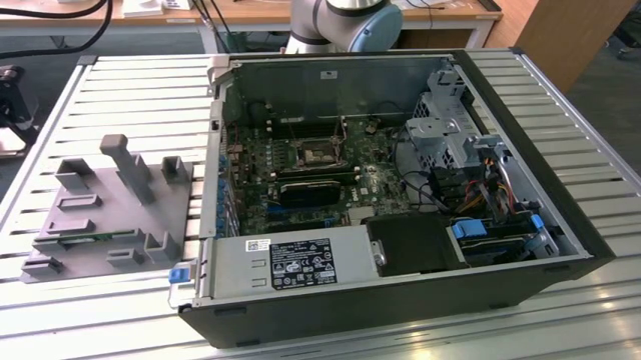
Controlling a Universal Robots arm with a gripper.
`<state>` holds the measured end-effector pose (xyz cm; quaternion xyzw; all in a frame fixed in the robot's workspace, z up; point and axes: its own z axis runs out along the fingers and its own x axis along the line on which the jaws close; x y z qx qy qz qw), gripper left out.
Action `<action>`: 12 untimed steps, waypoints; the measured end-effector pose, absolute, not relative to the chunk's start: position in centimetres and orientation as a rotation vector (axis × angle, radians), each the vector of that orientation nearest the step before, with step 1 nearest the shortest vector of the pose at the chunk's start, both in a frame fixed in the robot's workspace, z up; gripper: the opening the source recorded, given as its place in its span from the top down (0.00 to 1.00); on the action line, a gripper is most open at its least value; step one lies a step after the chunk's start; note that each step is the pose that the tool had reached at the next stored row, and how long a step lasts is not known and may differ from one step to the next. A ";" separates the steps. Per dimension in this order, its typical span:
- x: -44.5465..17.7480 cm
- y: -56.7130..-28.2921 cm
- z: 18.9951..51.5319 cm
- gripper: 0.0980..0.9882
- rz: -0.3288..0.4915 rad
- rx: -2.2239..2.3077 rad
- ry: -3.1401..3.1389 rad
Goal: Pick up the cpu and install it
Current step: 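Pick up the cpu and move it towards the insertion slot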
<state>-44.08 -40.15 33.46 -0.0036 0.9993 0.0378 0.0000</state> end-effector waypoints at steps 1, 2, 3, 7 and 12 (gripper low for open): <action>-44.1 -40.1 33.5 0.51 0.119 -0.011 3.139; -44.1 -40.1 33.6 0.51 0.119 -0.012 3.139; -44.1 -40.1 33.6 0.51 0.119 -0.012 3.139; -44.1 -40.1 33.8 0.51 0.118 -0.012 3.139; -44.1 -40.1 34.1 0.51 0.119 -0.012 3.139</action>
